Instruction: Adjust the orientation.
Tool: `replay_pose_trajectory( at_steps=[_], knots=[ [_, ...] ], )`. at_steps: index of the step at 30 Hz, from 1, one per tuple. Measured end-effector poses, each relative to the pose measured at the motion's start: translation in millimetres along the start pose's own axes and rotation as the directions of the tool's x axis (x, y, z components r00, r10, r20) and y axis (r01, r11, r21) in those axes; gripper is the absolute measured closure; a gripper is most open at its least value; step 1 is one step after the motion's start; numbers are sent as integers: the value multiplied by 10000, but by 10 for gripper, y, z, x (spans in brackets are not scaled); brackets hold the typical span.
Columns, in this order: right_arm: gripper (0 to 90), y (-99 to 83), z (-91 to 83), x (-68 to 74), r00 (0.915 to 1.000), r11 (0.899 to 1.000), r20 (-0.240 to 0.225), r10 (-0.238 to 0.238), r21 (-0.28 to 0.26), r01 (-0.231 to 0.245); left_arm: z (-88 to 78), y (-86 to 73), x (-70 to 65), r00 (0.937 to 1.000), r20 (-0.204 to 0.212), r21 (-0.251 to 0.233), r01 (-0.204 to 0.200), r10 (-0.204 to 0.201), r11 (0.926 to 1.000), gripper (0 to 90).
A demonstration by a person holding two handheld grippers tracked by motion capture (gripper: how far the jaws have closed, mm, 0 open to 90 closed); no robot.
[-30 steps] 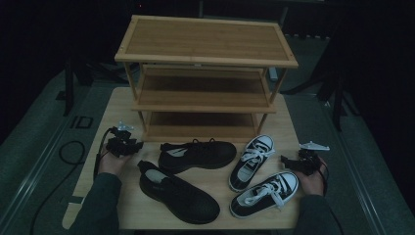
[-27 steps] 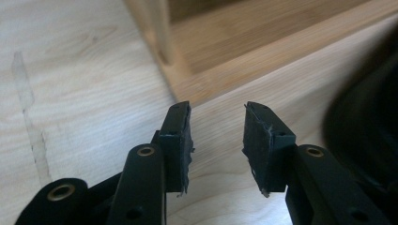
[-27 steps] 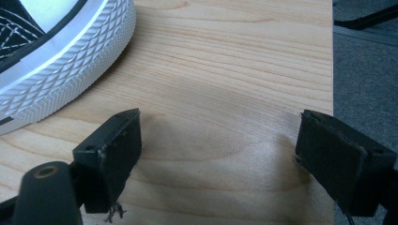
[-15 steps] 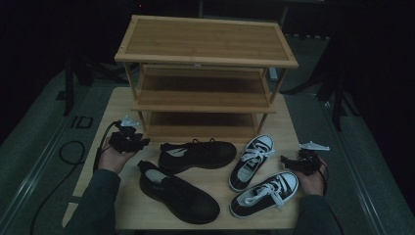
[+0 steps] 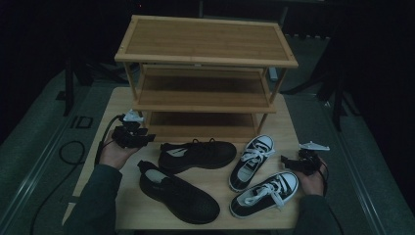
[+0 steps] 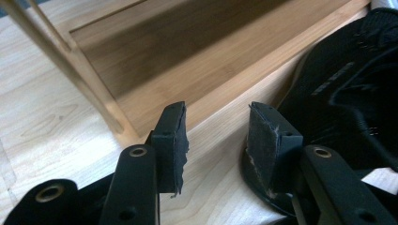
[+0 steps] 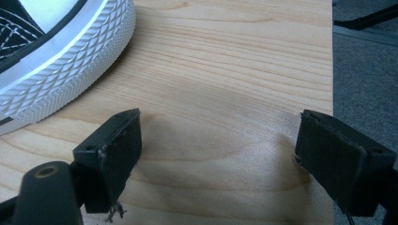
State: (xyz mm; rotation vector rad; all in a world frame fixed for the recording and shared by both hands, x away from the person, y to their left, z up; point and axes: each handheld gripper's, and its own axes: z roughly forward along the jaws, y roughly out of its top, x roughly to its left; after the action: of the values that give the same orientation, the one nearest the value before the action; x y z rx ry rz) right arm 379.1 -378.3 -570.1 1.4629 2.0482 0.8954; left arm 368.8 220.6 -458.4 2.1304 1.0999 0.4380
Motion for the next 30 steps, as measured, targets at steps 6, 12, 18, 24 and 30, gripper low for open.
replay_pose_trajectory(
  at_steps=[6, 12, 18, 24, 30],
  knots=[
    [148, 0, 0, 0, 10000, 10000, 0, 2, 0, -2, -38, 73, -38, 9997, 233, -134, -112, 115, 9998, 580],
    [148, 0, 0, 0, 10000, 10000, -2, 2, 0, -2, -81, 172, -125, 9980, 458, -233, -425, 436, 9988, 581],
    [148, 0, 0, 0, 10000, 10000, 0, 4, -2, -4, -89, 238, -187, 9968, 590, -274, -519, 535, 9983, 575],
    [148, 0, 0, 1, 10000, 10000, 0, 13, -3, -13, -84, 303, -256, 9930, 862, -308, -788, 811, 9964, 565],
    [148, 0, 0, 2, 10000, 10000, -2, 25, -5, -25, -40, 335, -320, 9908, 873, -70, -1030, 1033, 9947, 571]
  ],
)
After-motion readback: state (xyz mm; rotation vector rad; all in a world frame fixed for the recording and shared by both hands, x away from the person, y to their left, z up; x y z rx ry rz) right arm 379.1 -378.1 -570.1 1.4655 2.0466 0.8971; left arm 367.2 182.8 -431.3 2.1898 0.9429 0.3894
